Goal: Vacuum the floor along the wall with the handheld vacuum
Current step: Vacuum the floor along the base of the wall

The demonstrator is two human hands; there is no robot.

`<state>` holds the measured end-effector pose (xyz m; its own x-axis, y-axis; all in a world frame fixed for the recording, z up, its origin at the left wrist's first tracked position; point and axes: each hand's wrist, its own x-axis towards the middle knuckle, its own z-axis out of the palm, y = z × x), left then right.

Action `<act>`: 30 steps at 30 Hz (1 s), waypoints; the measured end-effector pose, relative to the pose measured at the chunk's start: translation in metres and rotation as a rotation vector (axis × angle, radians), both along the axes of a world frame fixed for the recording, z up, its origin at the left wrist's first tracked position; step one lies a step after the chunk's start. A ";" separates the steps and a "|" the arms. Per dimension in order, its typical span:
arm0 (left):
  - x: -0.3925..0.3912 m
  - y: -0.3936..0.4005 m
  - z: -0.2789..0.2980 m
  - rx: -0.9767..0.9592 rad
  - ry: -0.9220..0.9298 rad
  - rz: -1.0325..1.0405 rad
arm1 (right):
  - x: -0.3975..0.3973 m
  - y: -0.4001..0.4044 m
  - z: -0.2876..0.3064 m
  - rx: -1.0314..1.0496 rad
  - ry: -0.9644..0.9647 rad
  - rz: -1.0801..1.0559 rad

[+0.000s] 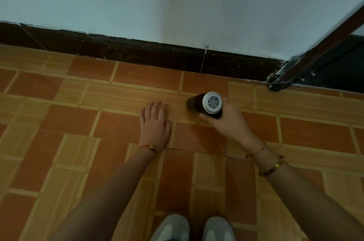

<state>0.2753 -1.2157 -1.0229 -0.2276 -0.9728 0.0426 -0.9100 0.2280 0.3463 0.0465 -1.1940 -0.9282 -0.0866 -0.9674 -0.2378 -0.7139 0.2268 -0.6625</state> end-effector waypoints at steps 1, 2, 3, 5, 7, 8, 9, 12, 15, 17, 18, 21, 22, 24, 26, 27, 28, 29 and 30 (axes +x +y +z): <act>-0.005 -0.001 -0.001 0.008 0.000 -0.007 | -0.003 0.005 -0.001 0.003 0.004 -0.026; -0.010 -0.002 -0.002 0.014 -0.003 -0.015 | -0.008 0.009 -0.003 -0.002 0.005 -0.063; -0.015 -0.002 -0.003 0.018 -0.005 -0.022 | -0.013 0.012 -0.003 -0.019 0.012 -0.104; -0.023 -0.004 -0.004 0.020 -0.004 -0.031 | -0.025 0.017 -0.003 -0.066 0.049 -0.191; -0.032 -0.005 -0.005 0.022 0.000 -0.049 | -0.038 0.019 -0.002 -0.112 0.104 -0.264; -0.036 -0.006 -0.006 0.018 -0.002 -0.064 | -0.044 0.021 -0.002 -0.126 0.122 -0.293; -0.041 -0.007 -0.007 0.013 -0.003 -0.078 | -0.050 0.022 -0.003 -0.130 0.129 -0.316; -0.056 -0.009 -0.009 0.011 0.012 -0.105 | -0.062 0.024 -0.006 -0.086 0.105 -0.326; -0.071 -0.010 -0.011 0.007 0.031 -0.121 | -0.076 0.025 -0.009 -0.069 0.112 -0.348; -0.080 -0.010 -0.014 0.009 0.049 -0.135 | -0.088 0.025 -0.010 -0.087 0.119 -0.408; -0.084 -0.011 -0.016 0.010 0.053 -0.140 | -0.095 0.024 -0.010 -0.097 0.121 -0.441; -0.090 -0.011 -0.021 -0.002 0.029 -0.141 | -0.116 0.016 -0.011 -0.105 0.164 -0.529; -0.090 -0.012 -0.022 -0.010 0.023 -0.139 | -0.122 0.012 -0.012 -0.103 0.184 -0.555; -0.090 -0.011 -0.022 -0.026 0.016 -0.139 | -0.132 0.003 -0.014 -0.107 0.208 -0.597; -0.090 -0.011 -0.021 -0.035 0.007 -0.139 | -0.134 -0.006 -0.015 -0.121 0.218 -0.606; -0.090 -0.011 -0.021 -0.036 0.002 -0.138 | -0.133 -0.010 -0.015 -0.133 0.217 -0.601; -0.090 -0.012 -0.020 -0.033 -0.001 -0.138 | -0.131 -0.014 -0.014 -0.152 0.209 -0.593; -0.090 -0.012 -0.020 -0.030 -0.005 -0.138 | -0.128 -0.018 -0.013 -0.170 0.196 -0.580; -0.090 -0.011 -0.020 -0.028 -0.007 -0.139 | -0.123 -0.022 -0.013 -0.185 0.180 -0.557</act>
<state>0.1852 -1.2272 -1.0432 -0.3602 -0.9304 0.0676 -0.8714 0.3615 0.3316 -0.0768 -1.2157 -0.9408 -0.6144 -0.7890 -0.0050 -0.6252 0.4907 -0.6069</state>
